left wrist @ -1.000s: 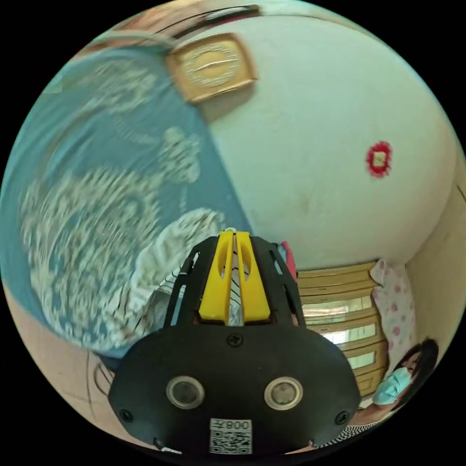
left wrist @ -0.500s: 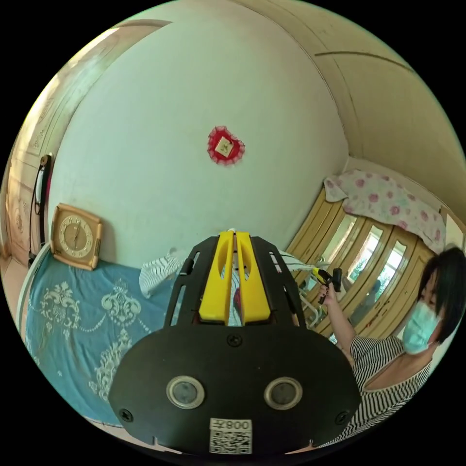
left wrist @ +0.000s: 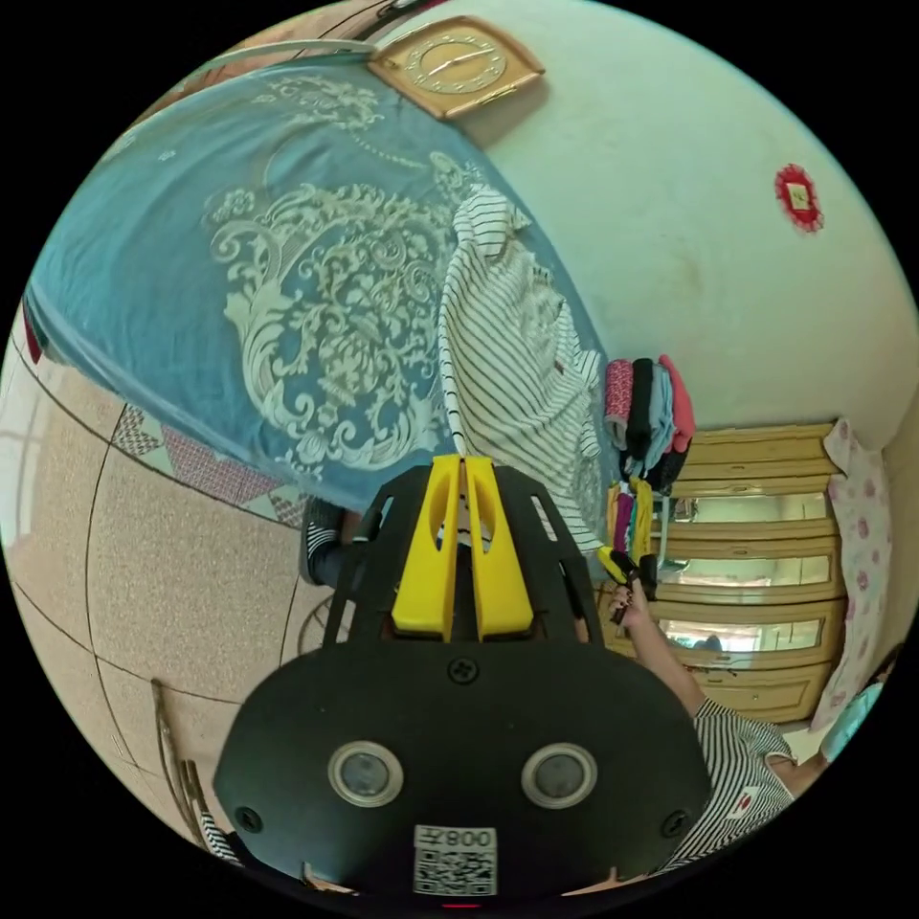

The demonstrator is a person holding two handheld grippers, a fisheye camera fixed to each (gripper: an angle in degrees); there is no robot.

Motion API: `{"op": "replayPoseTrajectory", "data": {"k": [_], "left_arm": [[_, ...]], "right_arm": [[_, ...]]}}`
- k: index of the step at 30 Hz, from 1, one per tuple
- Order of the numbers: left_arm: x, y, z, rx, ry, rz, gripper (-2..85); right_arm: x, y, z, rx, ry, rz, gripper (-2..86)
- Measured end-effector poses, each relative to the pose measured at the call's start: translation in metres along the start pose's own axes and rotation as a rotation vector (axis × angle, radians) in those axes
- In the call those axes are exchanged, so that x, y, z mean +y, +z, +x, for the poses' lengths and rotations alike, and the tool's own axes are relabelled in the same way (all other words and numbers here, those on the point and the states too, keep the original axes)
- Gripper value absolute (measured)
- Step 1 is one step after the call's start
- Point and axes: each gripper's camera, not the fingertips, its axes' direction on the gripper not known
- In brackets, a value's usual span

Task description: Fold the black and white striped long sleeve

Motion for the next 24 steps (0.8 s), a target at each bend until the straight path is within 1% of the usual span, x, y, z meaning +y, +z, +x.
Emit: {"op": "replayPoseTrajectory", "data": {"k": [5,12,20,24], "left_arm": [[0.017,-0.008,-0.004,0.002,0.003,0.020,0.9],[0.051,-0.015,-0.012,-0.004,0.019,0.005,0.8],[0.087,-0.006,-0.029,-0.015,-0.009,-0.004,0.8],[0.101,0.002,-0.032,-0.067,0.009,-0.026,0.9]], "right_arm": [[0.002,-0.011,-0.002,0.035,-0.045,-0.023,0.2],[0.014,-0.031,-0.009,0.088,-0.136,-0.041,0.1],[0.040,-0.033,0.026,0.091,-0.087,-0.039,0.1],[0.054,-0.033,0.033,0.139,-0.122,-0.058,0.1]]}}
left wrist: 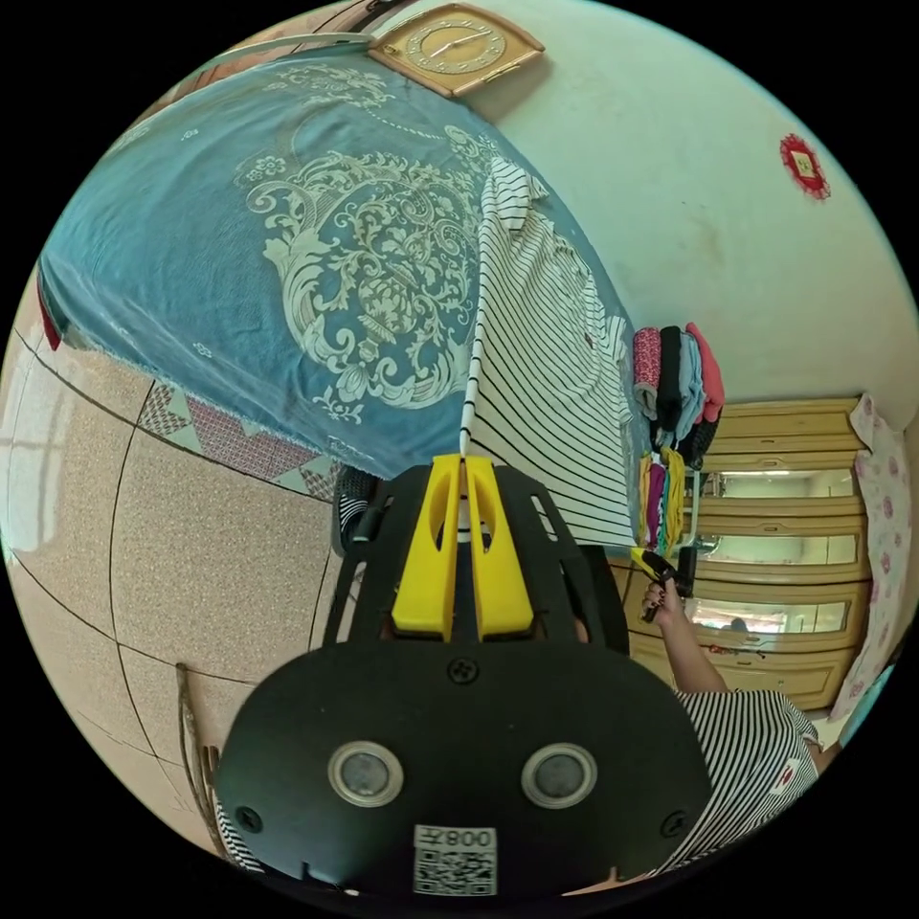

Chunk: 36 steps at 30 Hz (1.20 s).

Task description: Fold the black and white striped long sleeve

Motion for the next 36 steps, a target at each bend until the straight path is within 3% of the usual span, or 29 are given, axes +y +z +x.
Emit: {"op": "replayPoseTrajectory", "data": {"k": [15,27,36], "left_arm": [[0.054,0.060,-0.054,0.008,-0.269,0.032,1.2],[0.072,0.118,-0.051,-0.169,-0.243,-0.026,1.2],[0.102,0.156,-0.063,-0.168,-0.267,0.009,1.2]], "right_arm": [[-0.013,0.036,0.056,0.107,0.110,-0.041,0.1],[-0.040,0.049,0.071,0.226,0.129,-0.097,0.1],[-0.048,0.053,0.091,0.342,0.190,-0.145,0.1]]}}
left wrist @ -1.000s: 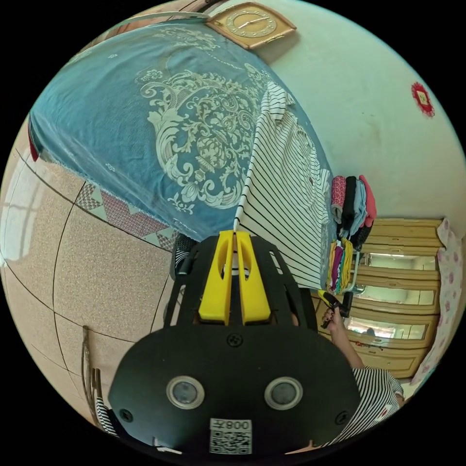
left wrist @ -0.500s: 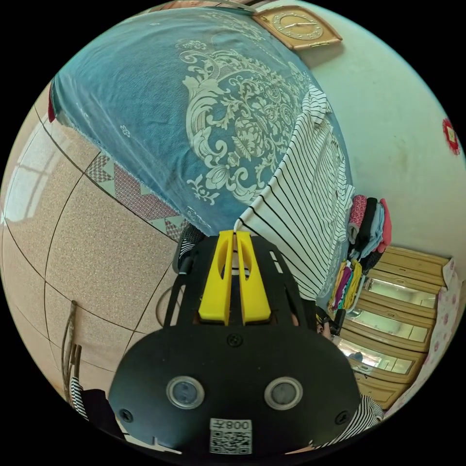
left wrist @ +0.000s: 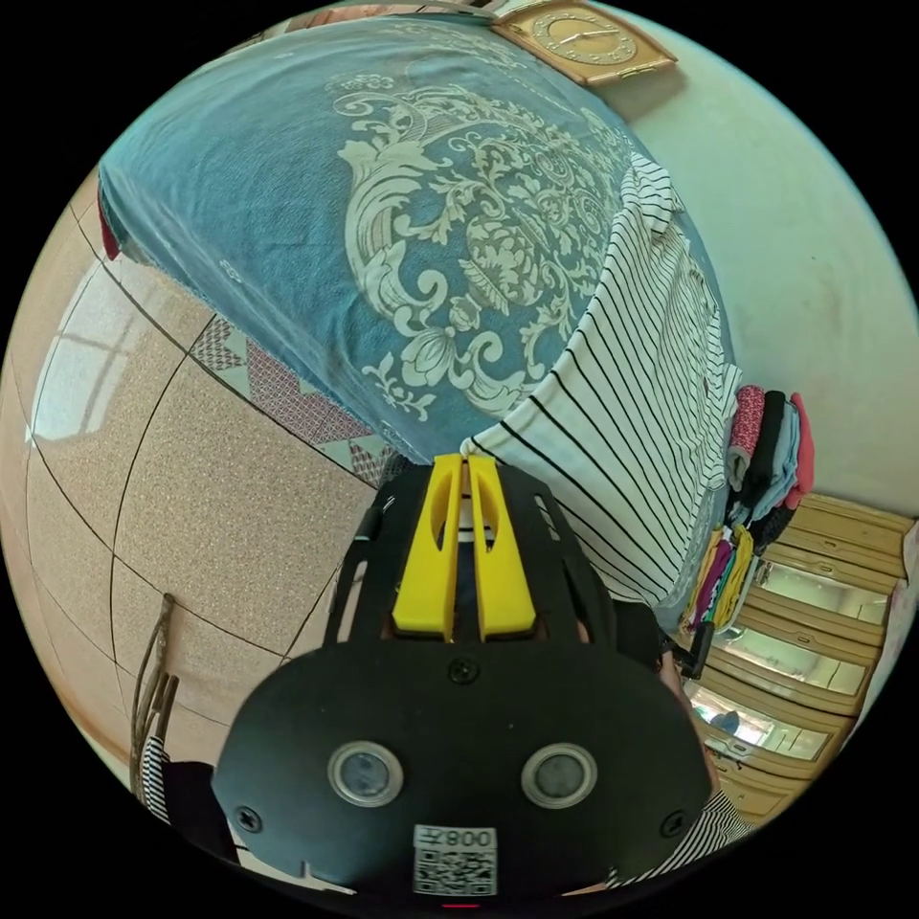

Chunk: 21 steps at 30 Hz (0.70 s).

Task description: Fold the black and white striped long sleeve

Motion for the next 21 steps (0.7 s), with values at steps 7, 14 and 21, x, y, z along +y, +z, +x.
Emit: {"op": "replayPoseTrajectory", "data": {"k": [7,14,21], "left_arm": [[0.049,-0.026,-0.029,0.095,0.102,0.166,1.2],[0.059,0.022,0.140,0.187,0.608,0.057,3.4],[0.067,0.226,0.415,0.254,1.045,-0.142,6.3]], "right_arm": [[0.027,-0.018,0.047,-0.207,0.044,0.123,0.2],[-0.017,-0.094,0.048,-0.368,-0.065,0.418,2.0],[-0.152,-0.128,-0.002,-0.175,-0.160,0.457,6.0]]}}
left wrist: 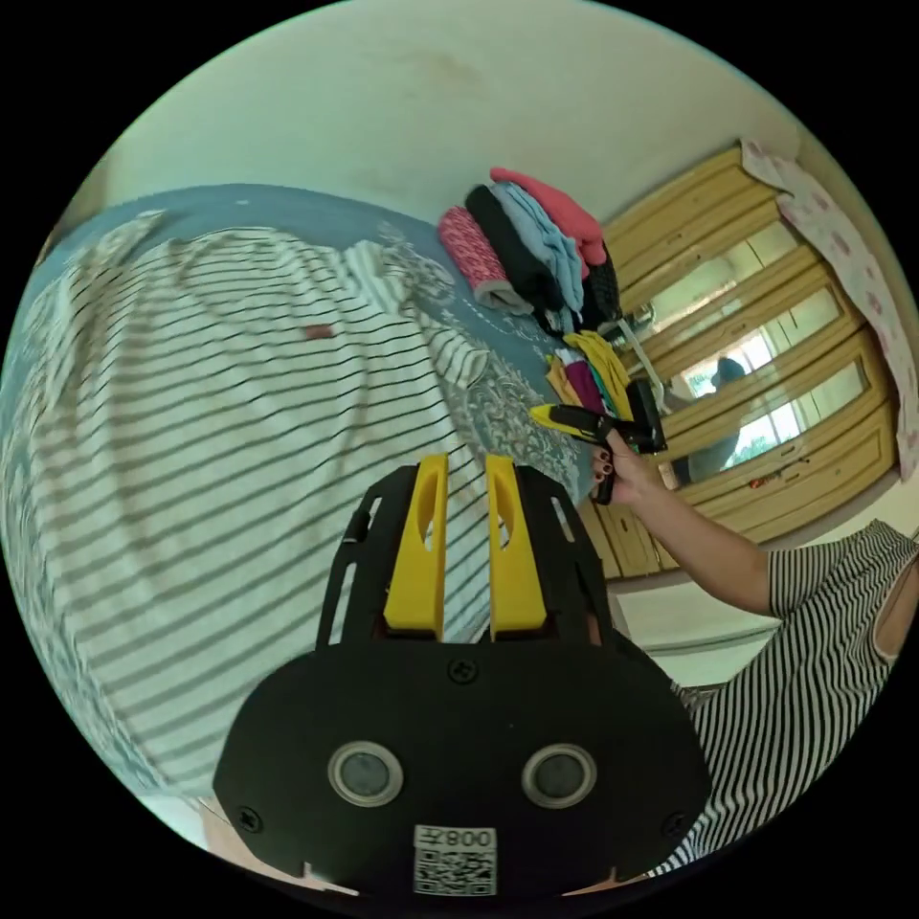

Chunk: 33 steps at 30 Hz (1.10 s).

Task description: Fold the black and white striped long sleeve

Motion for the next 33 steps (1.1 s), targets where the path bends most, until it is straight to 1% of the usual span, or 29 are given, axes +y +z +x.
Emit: {"op": "replayPoseTrajectory", "data": {"k": [1,3,6,9,11,16,19,21,24,26,28,30,32,33], "left_arm": [[-0.015,0.018,0.005,-0.004,0.018,-0.012,6.4],[-0.062,0.081,0.018,-0.042,0.082,-0.034,6.6],[-0.095,0.146,0.018,-0.102,0.108,-0.070,6.4],[-0.101,0.199,0.001,-0.168,0.062,-0.145,4.8],[-0.095,0.216,-0.008,-0.180,0.035,-0.147,3.0],[-0.080,0.228,-0.026,-0.072,-0.024,-0.079,0.7],[-0.081,0.222,-0.027,0.038,-0.061,0.018,0.4],[-0.095,0.217,-0.021,0.156,-0.061,0.114,0.3],[-0.131,0.215,-0.002,0.265,-0.023,0.229,0.2],[-0.158,0.215,0.012,0.296,0.020,0.286,0.2],[-0.186,0.221,0.024,0.310,0.055,0.289,0.3],[-0.211,0.242,0.029,0.330,0.102,0.239,0.5],[-0.210,0.256,0.024,0.316,0.113,0.229,0.8],[-0.206,0.266,0.016,0.331,0.109,0.193,1.0]], "right_arm": [[-0.010,0.004,-0.001,0.021,-0.004,-0.002,6.2],[-0.045,0.017,-0.004,0.077,-0.031,-0.005,7.0],[-0.076,0.042,-0.004,0.130,-0.049,-0.025,7.6],[-0.095,0.068,-0.008,0.164,-0.088,-0.046,7.1],[-0.102,0.079,-0.013,0.207,-0.115,-0.038,5.6],[-0.120,0.095,-0.028,0.232,-0.178,-0.044,1.7],[-0.139,0.084,-0.052,0.251,-0.249,0.001,0.7],[-0.162,0.056,-0.082,0.305,-0.338,0.085,0.4],[-0.203,0.016,-0.124,0.384,-0.449,0.169,0.2],[-0.228,-0.004,-0.144,0.432,-0.489,0.205,0.2],[-0.251,-0.017,-0.160,0.510,-0.518,0.239,0.2],[-0.278,-0.022,-0.169,0.615,-0.513,0.257,0.1],[-0.294,-0.017,-0.164,0.644,-0.487,0.238,0.1],[-0.301,-0.009,-0.157,0.662,-0.466,0.221,0.1]]}}
